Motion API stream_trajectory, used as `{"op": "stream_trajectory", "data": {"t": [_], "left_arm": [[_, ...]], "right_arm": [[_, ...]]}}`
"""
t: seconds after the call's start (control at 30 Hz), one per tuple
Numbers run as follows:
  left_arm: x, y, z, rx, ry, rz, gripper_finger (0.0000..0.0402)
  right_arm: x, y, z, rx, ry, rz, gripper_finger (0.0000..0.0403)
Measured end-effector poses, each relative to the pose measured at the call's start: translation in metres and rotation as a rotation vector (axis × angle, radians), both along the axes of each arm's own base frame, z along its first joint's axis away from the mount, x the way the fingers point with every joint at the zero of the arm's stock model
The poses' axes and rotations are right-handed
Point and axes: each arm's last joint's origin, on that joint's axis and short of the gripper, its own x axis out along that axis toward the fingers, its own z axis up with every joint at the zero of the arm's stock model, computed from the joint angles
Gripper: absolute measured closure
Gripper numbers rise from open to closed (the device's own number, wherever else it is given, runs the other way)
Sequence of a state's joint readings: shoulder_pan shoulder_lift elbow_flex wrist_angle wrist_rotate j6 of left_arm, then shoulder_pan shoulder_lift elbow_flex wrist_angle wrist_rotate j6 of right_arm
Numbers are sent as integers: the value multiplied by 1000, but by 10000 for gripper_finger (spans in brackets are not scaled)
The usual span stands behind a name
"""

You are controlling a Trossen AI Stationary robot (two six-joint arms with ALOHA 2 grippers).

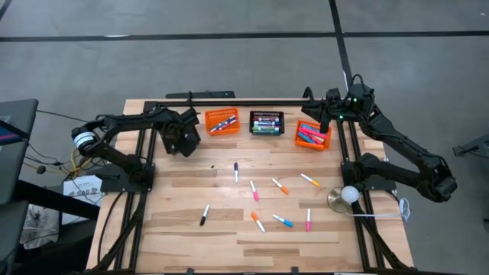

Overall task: Pick & Place Markers
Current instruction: Put the white yellow marker into the left black bin

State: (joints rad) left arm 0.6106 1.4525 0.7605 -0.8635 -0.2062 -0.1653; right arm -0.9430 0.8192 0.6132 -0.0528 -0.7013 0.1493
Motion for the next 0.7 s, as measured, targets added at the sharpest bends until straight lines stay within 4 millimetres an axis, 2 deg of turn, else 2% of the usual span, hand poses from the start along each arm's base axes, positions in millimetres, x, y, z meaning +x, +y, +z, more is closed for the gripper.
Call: {"op": "stream_trajectory", "data": {"t": [0.2, 0.5, 0.7], "left_arm": [[1, 0, 0, 5, -7, 7, 337], [0, 0, 0, 11, -9, 26, 259], [0, -3, 9, -1, -71, 31, 236]], "right_arm": [[0, 0, 0, 0, 0, 2, 346], [0, 0, 0, 1, -1, 3, 346], [0, 0, 0, 1, -1, 5, 346]]}}
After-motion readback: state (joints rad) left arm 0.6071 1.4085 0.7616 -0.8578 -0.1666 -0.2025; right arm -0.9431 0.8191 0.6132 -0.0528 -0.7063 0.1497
